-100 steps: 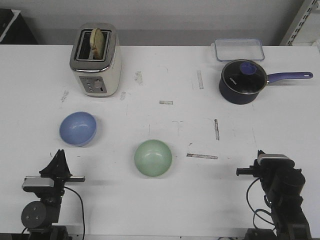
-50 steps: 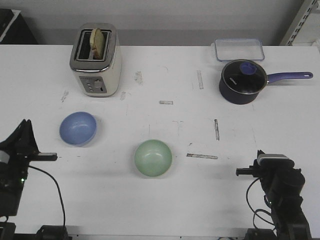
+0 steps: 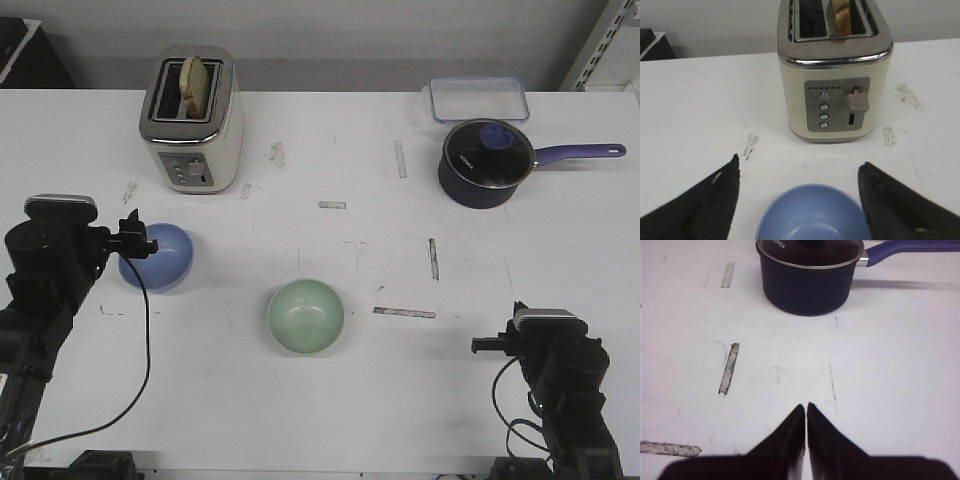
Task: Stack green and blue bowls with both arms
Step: 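Reach the left gripper forward and grasp the rim of the light blue bowl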
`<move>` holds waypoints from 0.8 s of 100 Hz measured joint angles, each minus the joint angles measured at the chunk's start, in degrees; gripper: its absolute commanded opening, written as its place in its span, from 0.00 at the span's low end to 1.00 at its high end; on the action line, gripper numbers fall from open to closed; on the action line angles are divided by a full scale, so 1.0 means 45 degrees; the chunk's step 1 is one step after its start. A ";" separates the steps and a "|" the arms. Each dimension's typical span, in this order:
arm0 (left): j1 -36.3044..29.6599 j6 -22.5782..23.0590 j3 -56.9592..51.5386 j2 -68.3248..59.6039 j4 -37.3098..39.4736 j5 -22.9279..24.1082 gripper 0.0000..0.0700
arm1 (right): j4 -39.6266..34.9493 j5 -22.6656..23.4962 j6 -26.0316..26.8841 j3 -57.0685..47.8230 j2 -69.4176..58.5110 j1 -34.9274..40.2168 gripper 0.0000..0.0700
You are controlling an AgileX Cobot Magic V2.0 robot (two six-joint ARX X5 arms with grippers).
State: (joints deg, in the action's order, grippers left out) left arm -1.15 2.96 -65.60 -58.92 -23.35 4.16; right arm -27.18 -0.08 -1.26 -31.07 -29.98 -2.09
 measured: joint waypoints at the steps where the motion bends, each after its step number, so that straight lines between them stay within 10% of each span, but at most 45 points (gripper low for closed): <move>1: 0.0053 -0.0029 0.0000 -0.0073 -0.0015 0.0000 0.70 | -0.0005 0.0000 0.0000 0.0000 0.0000 0.0000 0.00; 37: 0.3225 -0.1515 0.0000 -0.3191 -0.2477 -0.3201 0.70 | -0.0087 0.0000 0.0000 0.0000 0.0000 0.0000 0.00; 80: 0.3580 -0.1593 0.0000 -0.6649 -0.2191 -0.3337 0.69 | -0.0083 0.0000 0.0000 0.0000 0.0000 0.0000 0.00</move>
State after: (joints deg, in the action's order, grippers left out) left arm 14.96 -4.21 -65.60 -88.84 -33.21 -10.85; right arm -27.55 -0.08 -1.26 -31.07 -29.98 -2.09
